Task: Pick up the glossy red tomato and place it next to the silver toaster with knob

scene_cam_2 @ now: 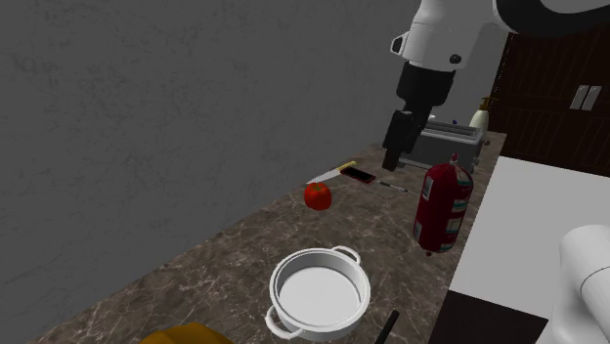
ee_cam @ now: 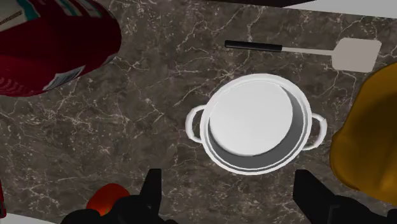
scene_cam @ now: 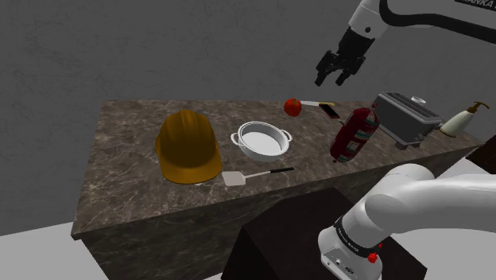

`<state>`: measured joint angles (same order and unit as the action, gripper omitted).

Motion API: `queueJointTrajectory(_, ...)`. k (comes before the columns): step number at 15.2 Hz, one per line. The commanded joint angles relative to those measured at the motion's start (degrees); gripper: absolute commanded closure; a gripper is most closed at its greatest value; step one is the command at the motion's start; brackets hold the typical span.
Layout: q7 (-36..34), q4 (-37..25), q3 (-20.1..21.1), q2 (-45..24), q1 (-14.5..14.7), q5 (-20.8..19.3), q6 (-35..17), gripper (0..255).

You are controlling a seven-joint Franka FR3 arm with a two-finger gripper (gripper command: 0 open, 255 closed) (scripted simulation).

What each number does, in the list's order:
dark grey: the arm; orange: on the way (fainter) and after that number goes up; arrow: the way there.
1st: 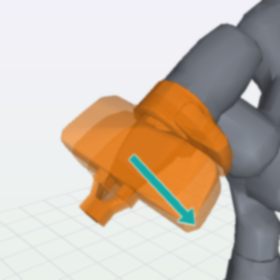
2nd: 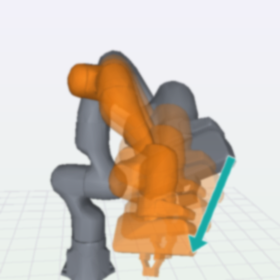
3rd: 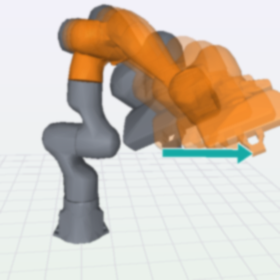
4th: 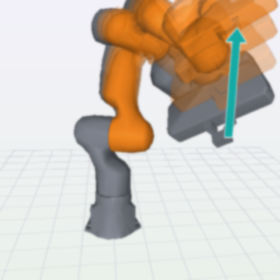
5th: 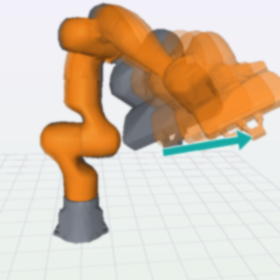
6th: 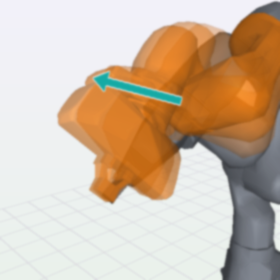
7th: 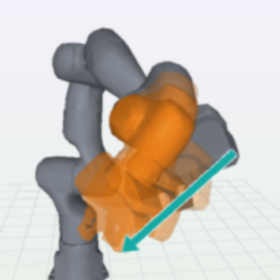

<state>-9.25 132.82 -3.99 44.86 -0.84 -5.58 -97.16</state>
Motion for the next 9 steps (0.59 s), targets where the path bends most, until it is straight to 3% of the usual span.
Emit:
queueJointTrajectory(1, 0.00, 0.00, 0.00, 0.00, 0.00, 0.00, 0.00, 0)
queueJointTrajectory(9, -6.15, -2.15, 5.62, -16.99, -2.82, -10.05, -8.95, 0)
